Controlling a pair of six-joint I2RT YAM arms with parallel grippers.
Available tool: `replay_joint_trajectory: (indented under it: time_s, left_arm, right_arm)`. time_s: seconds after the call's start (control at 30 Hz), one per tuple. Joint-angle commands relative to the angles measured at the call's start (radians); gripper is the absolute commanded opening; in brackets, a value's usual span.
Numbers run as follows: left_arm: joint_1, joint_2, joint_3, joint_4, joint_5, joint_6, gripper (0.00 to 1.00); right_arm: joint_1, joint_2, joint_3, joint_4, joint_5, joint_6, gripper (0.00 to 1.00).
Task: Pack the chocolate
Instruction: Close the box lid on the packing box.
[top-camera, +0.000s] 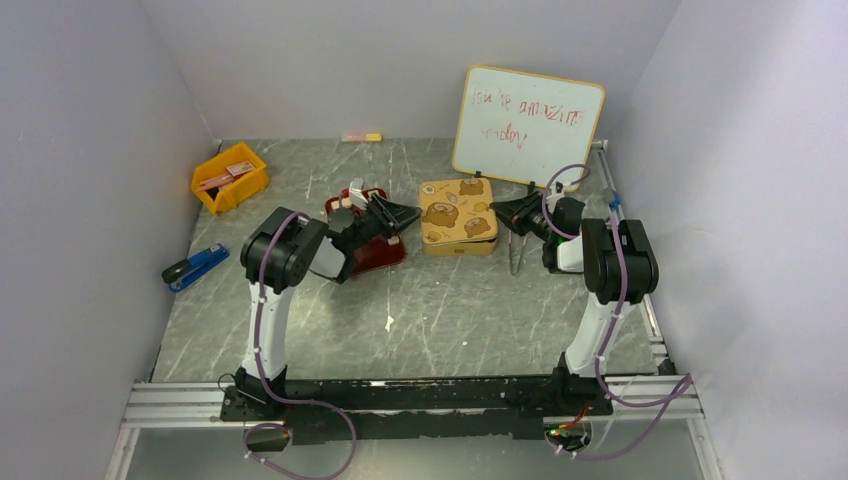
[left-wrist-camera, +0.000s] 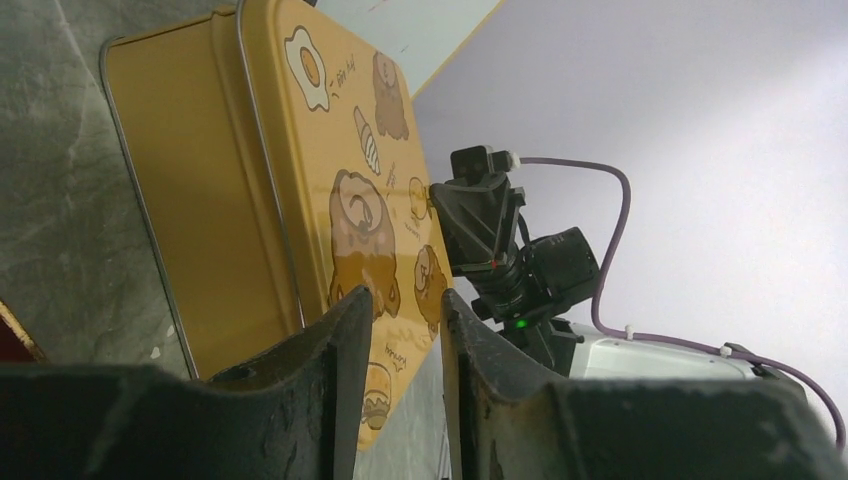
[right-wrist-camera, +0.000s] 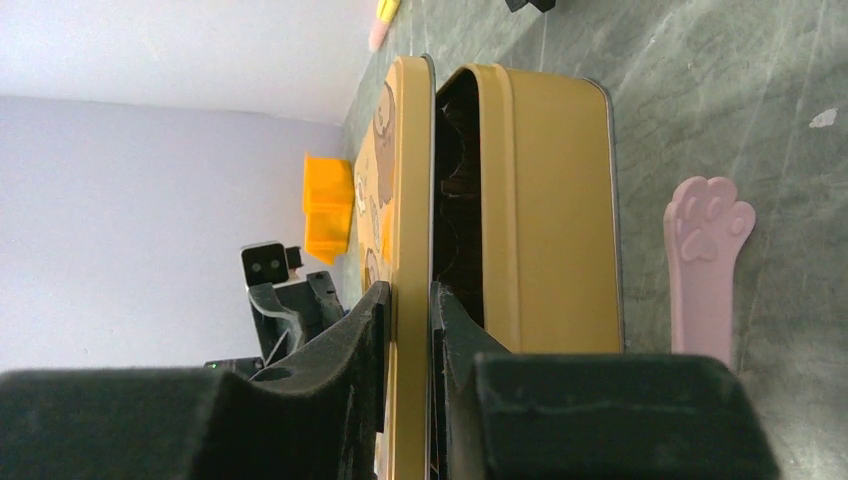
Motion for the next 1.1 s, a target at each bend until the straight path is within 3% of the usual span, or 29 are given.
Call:
replay_joint_trajectory:
  time_s: [0.0, 0.37, 0.7, 1.07]
  left_arm:
    - [-0.009, -0.061, 0.001, -0.021, 0.011, 0.044, 0.36]
    - [-0.019, -0.118, 0.005, -0.156, -0.021, 0.114, 0.36]
    - [-0.035, -0.176, 0.06, -0.411, -0.067, 0.229, 0.36]
    - [-0.041, -0.176, 0.122, -0.539, -0.105, 0.277, 0.36]
  right_arm:
    - [-0.016, 0.007, 0.016, 0.108, -0.004, 0.021, 0.0]
    - [-0.021, 0.008, 0.011, 0.112, -0.007, 0.02, 0.0]
    - [-0.025, 0.009, 0.006, 0.111, -0.008, 0.018, 0.0]
    - [-0.025, -0.003, 0.013, 0.07, 0.001, -0.013, 0.0]
